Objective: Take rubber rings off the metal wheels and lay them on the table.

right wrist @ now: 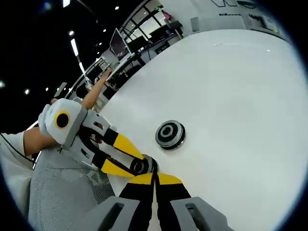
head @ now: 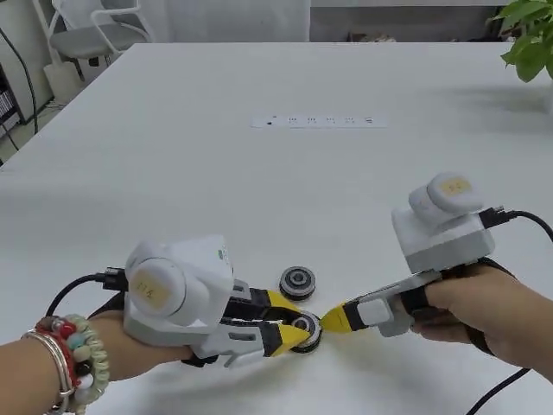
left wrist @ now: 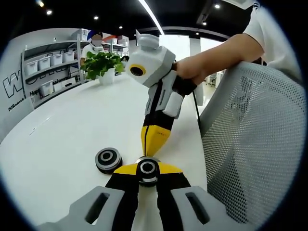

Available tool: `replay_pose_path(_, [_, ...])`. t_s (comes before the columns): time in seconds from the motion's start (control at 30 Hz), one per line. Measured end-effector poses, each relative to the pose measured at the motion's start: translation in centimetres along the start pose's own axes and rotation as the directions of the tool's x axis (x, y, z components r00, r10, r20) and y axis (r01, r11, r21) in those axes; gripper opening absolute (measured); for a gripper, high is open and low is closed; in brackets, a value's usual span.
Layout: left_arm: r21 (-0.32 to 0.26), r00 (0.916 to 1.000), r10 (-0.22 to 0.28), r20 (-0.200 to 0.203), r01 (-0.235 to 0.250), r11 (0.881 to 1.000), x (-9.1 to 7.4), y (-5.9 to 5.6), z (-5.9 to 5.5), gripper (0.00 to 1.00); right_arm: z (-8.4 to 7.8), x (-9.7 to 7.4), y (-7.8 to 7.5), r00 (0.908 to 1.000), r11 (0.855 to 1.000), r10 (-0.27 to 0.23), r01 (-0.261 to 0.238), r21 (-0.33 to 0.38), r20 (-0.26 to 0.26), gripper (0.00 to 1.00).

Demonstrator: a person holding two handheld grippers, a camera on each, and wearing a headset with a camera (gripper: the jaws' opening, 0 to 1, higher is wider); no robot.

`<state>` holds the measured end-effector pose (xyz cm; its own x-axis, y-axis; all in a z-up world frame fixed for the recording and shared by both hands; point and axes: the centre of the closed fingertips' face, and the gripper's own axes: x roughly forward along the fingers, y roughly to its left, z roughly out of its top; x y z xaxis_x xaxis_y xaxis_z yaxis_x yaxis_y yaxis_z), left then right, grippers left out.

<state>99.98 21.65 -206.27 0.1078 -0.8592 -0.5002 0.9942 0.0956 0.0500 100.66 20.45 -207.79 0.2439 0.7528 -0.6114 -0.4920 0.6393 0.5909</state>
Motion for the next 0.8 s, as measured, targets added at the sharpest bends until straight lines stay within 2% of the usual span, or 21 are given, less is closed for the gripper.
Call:
replay_pose_path(0.1, [0.001,1.0000,0.000,-0.001,0.000,1.000,0.0,0.0,0.0,0.09,0.3,-0.1,0.5,0.9992,0.997,0.032,-0.034,0.072,0.026,0.00])
replay_pose_path(0.13, [0.001,1.0000,0.001,0.000,-0.001,1.000,0.0,0.0,0.0,0.09,-0.1,-0.3,0.5,0.9991,0.997,0.039,-0.040,0.069,0.014,0.00])
replay_pose_path(0.33, [0.001,1.0000,0.001,0.000,-0.001,1.000,0.0,0.0,0.0,0.09,0.0,-0.2,1.1,0.9981,0.993,0.053,-0.057,0.107,0.032,0.00])
replay_pose_path(0.43, [0.003,1.0000,-0.002,-0.001,0.002,1.000,0.1,0.0,0.0,0.09,0.1,-0.6,1.3,0.9943,0.977,0.093,-0.101,0.189,0.051,0.00])
replay_pose_path(0.8, [0.006,1.0000,-0.002,-0.002,0.002,1.000,0.1,0.0,0.0,0.09,0.4,-0.4,1.9,0.9940,0.982,0.099,-0.105,0.154,0.045,0.00])
